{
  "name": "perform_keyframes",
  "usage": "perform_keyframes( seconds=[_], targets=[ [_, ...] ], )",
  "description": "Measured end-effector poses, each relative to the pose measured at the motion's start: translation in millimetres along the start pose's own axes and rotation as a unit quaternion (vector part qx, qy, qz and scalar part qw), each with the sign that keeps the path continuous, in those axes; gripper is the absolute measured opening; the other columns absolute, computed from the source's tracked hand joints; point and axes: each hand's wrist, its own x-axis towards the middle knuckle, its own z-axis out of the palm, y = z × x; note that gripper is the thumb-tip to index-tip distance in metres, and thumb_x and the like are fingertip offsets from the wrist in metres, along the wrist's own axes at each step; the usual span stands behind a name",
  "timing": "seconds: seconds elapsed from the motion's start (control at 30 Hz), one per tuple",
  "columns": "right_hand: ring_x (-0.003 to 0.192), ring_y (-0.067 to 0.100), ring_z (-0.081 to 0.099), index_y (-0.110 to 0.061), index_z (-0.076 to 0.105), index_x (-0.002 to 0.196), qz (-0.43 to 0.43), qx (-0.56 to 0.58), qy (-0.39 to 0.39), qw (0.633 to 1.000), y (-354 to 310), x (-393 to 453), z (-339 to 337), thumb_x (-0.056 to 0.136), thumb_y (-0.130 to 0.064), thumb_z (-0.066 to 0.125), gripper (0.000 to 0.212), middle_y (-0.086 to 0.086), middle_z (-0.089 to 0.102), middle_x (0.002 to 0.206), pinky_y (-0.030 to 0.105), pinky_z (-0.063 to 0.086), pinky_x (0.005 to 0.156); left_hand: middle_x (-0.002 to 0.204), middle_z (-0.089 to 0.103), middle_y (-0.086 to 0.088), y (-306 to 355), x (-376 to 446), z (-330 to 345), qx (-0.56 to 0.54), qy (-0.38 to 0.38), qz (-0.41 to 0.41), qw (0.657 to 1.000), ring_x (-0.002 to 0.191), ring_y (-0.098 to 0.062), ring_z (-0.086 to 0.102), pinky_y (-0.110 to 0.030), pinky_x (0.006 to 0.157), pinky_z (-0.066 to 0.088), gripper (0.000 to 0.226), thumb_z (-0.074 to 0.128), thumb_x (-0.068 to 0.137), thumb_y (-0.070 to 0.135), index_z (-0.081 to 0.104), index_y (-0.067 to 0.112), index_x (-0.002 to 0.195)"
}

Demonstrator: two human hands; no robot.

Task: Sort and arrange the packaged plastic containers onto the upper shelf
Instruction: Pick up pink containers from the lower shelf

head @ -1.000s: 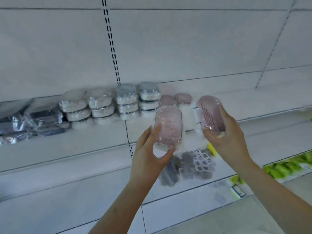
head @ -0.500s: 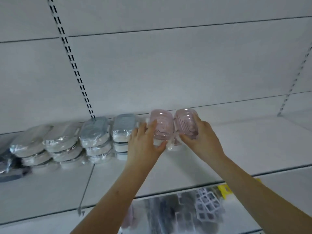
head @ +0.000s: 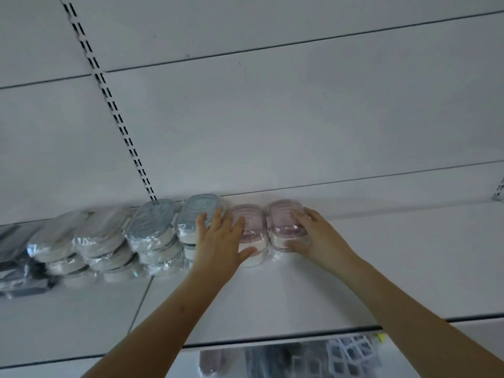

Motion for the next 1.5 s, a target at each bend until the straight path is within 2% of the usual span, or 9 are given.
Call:
perform_keyframes(
  seconds=[0.13,0.3,0.53,0.73,0.9,1.07,1.23,1.37,1.5],
  targets=[
    [0.143,0.029,0.033,-0.026,0.033,0.153,-0.002,-0.029,0.006,1.000,-6,-3,1,0.084,-0.051,0.073,0.083,0.007,0.026,0.160,0.039,0.038,0.112,0.157,0.038,-0.007,5,0,-1,0.007,-0.017,-0.009,1.000,0.150,-0.027,0.023,-0.057,0.117,0.006,0.078,0.030,0.093,0.070,0.035,0.019,0.152],
    [0.154,0.032,0.003,-0.024,0.017,0.160,-0.025,-0.123,0.021,0.992,-16,-8,-11,0.090,-0.063,0.058,0.090,0.011,-0.002,0.168,0.042,0.013,0.124,0.136,0.062,-0.012,5,-6,1,-0.064,0.075,0.000,0.995,0.137,-0.029,0.049,-0.058,0.119,0.018,0.074,0.035,0.089,0.066,0.066,0.010,0.127],
    [0.149,0.012,0.017,-0.022,0.031,0.156,-0.086,0.043,0.147,0.984,-54,-8,-23,0.098,-0.049,0.054,0.068,-0.004,0.020,0.165,0.027,0.021,0.118,0.142,0.055,-0.005,13,-44,1,-0.235,0.158,-0.070,0.956,0.136,-0.023,0.047,-0.045,0.120,0.029,0.062,0.044,0.093,0.053,0.052,0.014,0.140],
    [0.151,0.019,0.018,-0.019,0.030,0.156,-0.120,0.011,0.177,0.977,-101,-22,0,0.097,-0.058,0.043,0.073,0.002,0.022,0.165,0.042,0.026,0.122,0.157,0.040,-0.005,-10,-91,-3,-0.280,0.195,-0.063,0.938,0.149,-0.023,0.029,-0.045,0.119,0.030,0.062,0.045,0.094,0.046,0.044,0.017,0.149],
    [0.150,0.020,0.021,-0.016,0.032,0.155,-0.134,-0.005,0.201,0.970,-162,-45,26,0.101,-0.054,0.042,0.067,0.004,0.025,0.164,0.037,0.022,0.120,0.146,0.048,-0.004,-54,-145,-11,-0.328,0.195,-0.076,0.921,0.135,-0.025,0.046,-0.043,0.109,0.041,0.054,0.050,0.093,0.039,0.049,0.018,0.143],
    [0.143,0.025,0.033,-0.007,0.038,0.150,-0.162,-0.012,0.226,0.960,-232,-81,88,0.103,-0.044,0.043,0.060,0.013,0.040,0.154,0.032,0.026,0.119,0.128,0.058,-0.002,-93,-261,26,-0.346,0.200,-0.056,0.915,0.116,-0.021,0.054,-0.032,0.098,0.043,0.044,0.052,0.092,0.031,0.059,0.015,0.132],
    [0.122,0.023,0.052,-0.004,0.054,0.132,-0.151,0.050,0.230,0.960,-278,-131,174,0.101,-0.026,0.050,0.038,0.009,0.056,0.131,0.015,0.034,0.104,0.115,0.061,0.000,-106,-363,97,-0.357,0.118,-0.046,0.925,0.105,-0.020,0.058,-0.031,0.085,0.047,0.032,0.055,0.088,0.023,0.063,0.017,0.119],
    [0.098,0.022,0.062,-0.004,0.064,0.113,-0.176,0.038,0.186,0.966,-275,-168,244,0.097,-0.018,0.052,0.025,0.007,0.064,0.110,0.026,0.050,0.081,0.111,0.062,0.003,-114,-411,153,-0.373,-0.003,-0.106,0.922,0.099,-0.019,0.060,-0.033,0.081,0.051,0.036,0.048,0.086,0.026,0.064,0.019,0.118],
    [0.094,0.018,0.059,-0.008,0.064,0.114,-0.110,0.022,0.109,0.988,-227,-180,324,0.096,-0.023,0.050,0.027,0.002,0.065,0.104,0.022,0.044,0.077,0.114,0.062,0.000,-116,-431,219,-0.366,-0.099,-0.158,0.912,0.100,-0.023,0.062,-0.036,0.082,0.052,0.036,0.064,0.085,0.019,0.063,0.017,0.121]
  ],
)
